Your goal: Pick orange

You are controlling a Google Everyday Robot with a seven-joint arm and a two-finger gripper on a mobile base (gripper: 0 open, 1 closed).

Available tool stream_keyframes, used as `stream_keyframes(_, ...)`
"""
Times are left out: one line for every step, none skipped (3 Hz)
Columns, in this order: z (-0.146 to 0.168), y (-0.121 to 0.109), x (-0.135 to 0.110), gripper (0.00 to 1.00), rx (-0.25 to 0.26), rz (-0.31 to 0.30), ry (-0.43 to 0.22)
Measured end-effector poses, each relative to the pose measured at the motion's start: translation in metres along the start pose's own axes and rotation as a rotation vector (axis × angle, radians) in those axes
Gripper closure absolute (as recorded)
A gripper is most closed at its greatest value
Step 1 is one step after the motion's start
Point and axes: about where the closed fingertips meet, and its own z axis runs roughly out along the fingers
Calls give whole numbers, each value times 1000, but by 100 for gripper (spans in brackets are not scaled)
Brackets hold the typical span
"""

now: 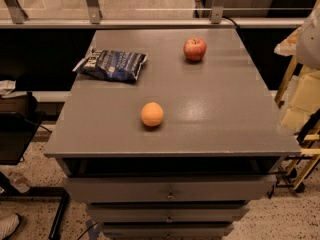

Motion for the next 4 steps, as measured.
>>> stream_keyframes(0, 0, 0, 0, 0, 0, 0)
stream_keyframes(8, 6, -13, 0, -22, 4, -47)
stream_keyframes(33, 19, -67, 0, -70, -55, -149)
stream_keyframes(59, 40, -145, 0, -118, -120, -293)
